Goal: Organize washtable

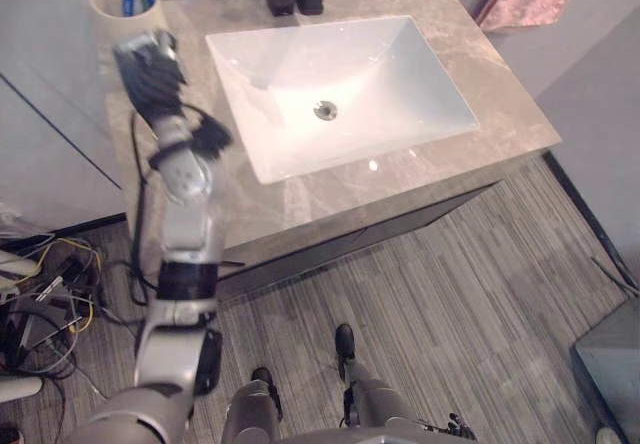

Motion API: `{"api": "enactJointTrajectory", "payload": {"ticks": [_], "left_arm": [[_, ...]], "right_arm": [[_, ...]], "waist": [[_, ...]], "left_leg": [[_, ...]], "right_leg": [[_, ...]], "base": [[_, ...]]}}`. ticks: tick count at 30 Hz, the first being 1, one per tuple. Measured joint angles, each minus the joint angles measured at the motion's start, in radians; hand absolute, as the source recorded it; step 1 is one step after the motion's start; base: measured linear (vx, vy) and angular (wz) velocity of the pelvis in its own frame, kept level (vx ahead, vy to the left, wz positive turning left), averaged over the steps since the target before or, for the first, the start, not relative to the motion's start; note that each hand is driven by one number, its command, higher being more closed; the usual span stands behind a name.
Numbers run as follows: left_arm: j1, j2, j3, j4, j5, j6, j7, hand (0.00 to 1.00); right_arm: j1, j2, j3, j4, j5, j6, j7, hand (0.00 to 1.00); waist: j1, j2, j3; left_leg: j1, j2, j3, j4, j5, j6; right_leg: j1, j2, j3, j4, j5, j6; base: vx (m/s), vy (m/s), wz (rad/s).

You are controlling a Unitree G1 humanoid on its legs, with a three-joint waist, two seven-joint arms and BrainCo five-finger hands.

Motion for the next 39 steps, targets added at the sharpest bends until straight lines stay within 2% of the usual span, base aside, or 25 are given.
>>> {"api": "enactJointTrajectory", "payload": {"ticks": [2,8,10,11,15,16,19,23,28,29,32,33,35,39], "left_arm": [[0.144,-0.037,-0.043,-0.074,0.006,-0.001,-0.04,1.0],[0.403,-0.046,-0.079,-0.234,0.033,-0.015,-0.154,1.0],[0.507,-0.047,-0.056,-0.288,0.037,-0.033,-0.19,1.0],[0.531,-0.048,-0.045,-0.298,0.045,-0.034,-0.194,1.0],[0.666,-0.051,0.058,-0.3,0.146,-0.046,-0.205,1.0],[0.699,-0.052,0.097,-0.268,0.201,-0.045,-0.197,1.0],[0.763,-0.067,0.182,-0.129,0.293,-0.038,-0.177,1.0],[0.827,-0.095,0.249,0.176,0.358,0.009,-0.169,1.0],[0.832,-0.123,0.268,0.694,0.351,0.069,-0.215,1.0],[0.831,-0.127,0.268,0.75,0.347,0.075,-0.222,1.0],[0.823,-0.145,0.276,1.003,0.329,0.109,-0.272,1.0],[0.822,-0.139,0.277,1.032,0.316,0.114,-0.274,0.0],[0.82,-0.134,0.277,1.11,0.299,0.136,-0.314,0.0],[0.8,-0.139,0.278,1.118,0.267,0.163,-0.379,0.0]], "right_arm": [[0.01,-0.011,-0.008,0.0,0.0,0.0,-0.005,0.0],[0.046,-0.035,-0.025,0.007,0.0,0.001,-0.003,0.0],[0.052,-0.04,-0.03,0.008,0.0,0.001,-0.002,0.0],[0.053,-0.041,-0.03,0.008,0.0,0.001,-0.001,0.0],[0.055,-0.048,-0.02,0.007,0.0,0.0,0.019,0.0],[0.054,-0.047,-0.016,0.007,0.0,-0.001,0.028,0.0],[0.056,-0.054,0.017,0.011,-0.001,0.0,0.04,0.0],[0.053,-0.058,0.046,0.018,0.0,0.0,0.05,0.0],[0.038,-0.069,0.081,0.033,0.0,-0.001,0.071,0.0],[0.037,-0.069,0.084,0.033,0.0,-0.001,0.072,0.0],[0.024,-0.069,0.086,0.042,-0.003,0.0,0.072,0.0],[0.022,-0.069,0.086,0.044,-0.004,0.0,0.073,0.0],[0.017,-0.075,0.091,0.045,-0.014,0.001,0.075,0.0],[0.0,-0.078,0.106,0.057,-0.052,0.003,0.085,0.0]], "waist": [[0.028,0.024,-0.006],[0.07,0.077,-0.058],[0.089,0.09,-0.085],[0.089,0.093,-0.089],[0.114,0.102,-0.127],[0.118,0.104,-0.13],[0.132,0.099,-0.157],[0.132,0.093,-0.161],[0.127,0.087,-0.165],[0.126,0.086,-0.166],[0.102,0.087,-0.163],[0.1,0.088,-0.162],[0.102,0.097,-0.159],[0.098,0.102,-0.154]], "left_leg": [[0.016,-0.008,-0.019,-0.014,0.004,0.0],[0.076,-0.033,-0.092,-0.09,0.044,-0.009],[0.103,-0.04,-0.12,-0.127,0.065,-0.015],[0.108,-0.042,-0.13,-0.135,0.07,-0.016],[0.143,-0.048,-0.178,-0.192,0.105,-0.025],[0.154,-0.049,-0.195,-0.209,0.115,-0.027],[0.174,-0.052,-0.233,-0.247,0.14,-0.034],[0.205,-0.056,-0.267,-0.289,0.168,-0.041],[0.243,-0.056,-0.272,-0.322,0.184,-0.041],[0.249,-0.057,-0.27,-0.325,0.184,-0.042],[0.294,-0.06,-0.262,-0.335,0.185,-0.039],[0.306,-0.06,-0.26,-0.337,0.186,-0.038],[0.341,-0.059,-0.238,-0.353,0.185,-0.036],[0.355,-0.059,-0.211,-0.364,0.18,-0.041]], "right_leg": [[0.022,-0.005,-0.021,0.0,-0.013,-0.002],[0.089,-0.022,-0.092,0.0,-0.048,0.012],[0.115,-0.028,-0.122,0.0,-0.065,0.017],[0.123,-0.03,-0.134,0.0,-0.07,0.018],[0.159,-0.033,-0.19,0.0,-0.083,0.013],[0.177,-0.035,-0.21,0.0,-0.088,0.009],[0.201,-0.037,-0.25,0.0,-0.099,0.006],[0.233,-0.039,-0.289,-0.001,-0.11,0.012],[0.256,-0.043,-0.299,-0.003,-0.12,0.019],[0.26,-0.044,-0.298,-0.004,-0.124,0.023],[0.292,-0.048,-0.294,-0.001,-0.125,0.025],[0.297,-0.048,-0.292,0.0,-0.125,0.025],[0.317,-0.048,-0.266,-0.001,-0.126,0.027],[0.314,-0.05,-0.241,-0.001,-0.131,0.03]], "base": [[0.04,-0.008,0.26],[0.04,-0.037,0.42],[0.02,-0.065,0.38],[-0.01,-0.057,0.45],[-0.03,-0.058,0.39],[-0.04,-0.047,0.4],[-0.03,-0.044,0.39],[-0.02,-0.031,0.31],[-0.01,-0.008,0.03],[0.0,0.006,-0.05],[0.04,0.01,-0.03],[0.01,0.021,-0.19],[-0.01,0.029,-0.31],[-0.01,0.02,-0.21]]}}
